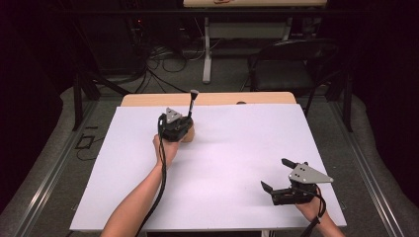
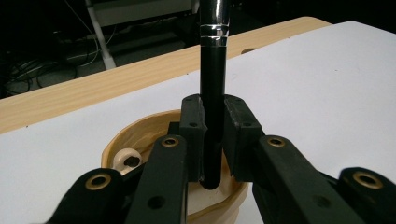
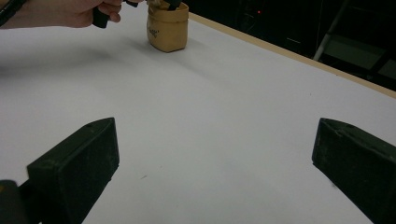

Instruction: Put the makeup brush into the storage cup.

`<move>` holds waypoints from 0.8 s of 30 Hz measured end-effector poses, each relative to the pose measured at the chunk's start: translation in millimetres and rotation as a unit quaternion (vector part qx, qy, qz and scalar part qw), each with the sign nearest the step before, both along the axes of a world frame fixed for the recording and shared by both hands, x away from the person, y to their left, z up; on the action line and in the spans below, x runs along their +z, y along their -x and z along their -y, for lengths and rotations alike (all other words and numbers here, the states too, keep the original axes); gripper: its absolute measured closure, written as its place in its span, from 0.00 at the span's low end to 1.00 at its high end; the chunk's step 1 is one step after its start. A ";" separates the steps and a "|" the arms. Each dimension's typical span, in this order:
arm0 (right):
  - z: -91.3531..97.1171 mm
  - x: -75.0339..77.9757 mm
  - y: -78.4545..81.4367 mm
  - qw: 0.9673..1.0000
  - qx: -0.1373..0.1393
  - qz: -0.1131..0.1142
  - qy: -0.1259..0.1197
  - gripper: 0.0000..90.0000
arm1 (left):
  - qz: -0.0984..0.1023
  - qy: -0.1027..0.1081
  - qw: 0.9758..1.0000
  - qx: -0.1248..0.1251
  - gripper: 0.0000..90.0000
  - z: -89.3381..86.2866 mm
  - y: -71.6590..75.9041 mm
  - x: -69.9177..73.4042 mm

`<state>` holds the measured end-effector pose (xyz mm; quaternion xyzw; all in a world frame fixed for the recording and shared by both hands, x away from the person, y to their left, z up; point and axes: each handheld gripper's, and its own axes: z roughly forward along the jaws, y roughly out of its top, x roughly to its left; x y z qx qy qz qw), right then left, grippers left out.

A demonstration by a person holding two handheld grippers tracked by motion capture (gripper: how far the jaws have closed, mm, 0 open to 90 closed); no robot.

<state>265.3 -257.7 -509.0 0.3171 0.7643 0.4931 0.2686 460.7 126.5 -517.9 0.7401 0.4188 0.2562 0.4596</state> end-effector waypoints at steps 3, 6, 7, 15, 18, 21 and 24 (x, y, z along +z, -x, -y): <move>0.0 0.0 -0.1 1.000 0.000 0.000 0.000 0.00 | -0.001 0.000 1.000 -0.001 0.88 -0.2 -0.1 -0.7; 0.0 0.1 0.0 1.000 0.000 0.000 0.000 0.00 | -0.002 0.001 1.000 0.000 0.88 -0.4 -0.1 -0.9; -0.1 0.0 0.0 1.000 0.000 0.000 0.000 0.00 | -0.002 0.001 1.000 0.001 0.88 -0.6 0.0 -0.9; -0.2 0.0 -0.1 1.000 0.000 0.000 0.001 0.00 | -0.005 -0.002 1.000 0.001 0.88 -1.8 0.7 -3.0; -0.3 0.0 0.1 1.000 -0.001 0.000 0.001 0.00 | -0.005 -0.004 1.000 0.001 0.88 -2.1 0.9 -3.9; -0.4 -0.1 0.0 1.000 -0.001 -0.001 0.001 0.00 | -0.006 -0.003 1.000 0.001 0.88 -2.2 0.9 -4.1; -0.5 0.0 0.2 1.000 -0.001 0.000 0.003 0.00 | -0.008 -0.006 1.000 0.000 0.88 -1.9 1.0 -4.6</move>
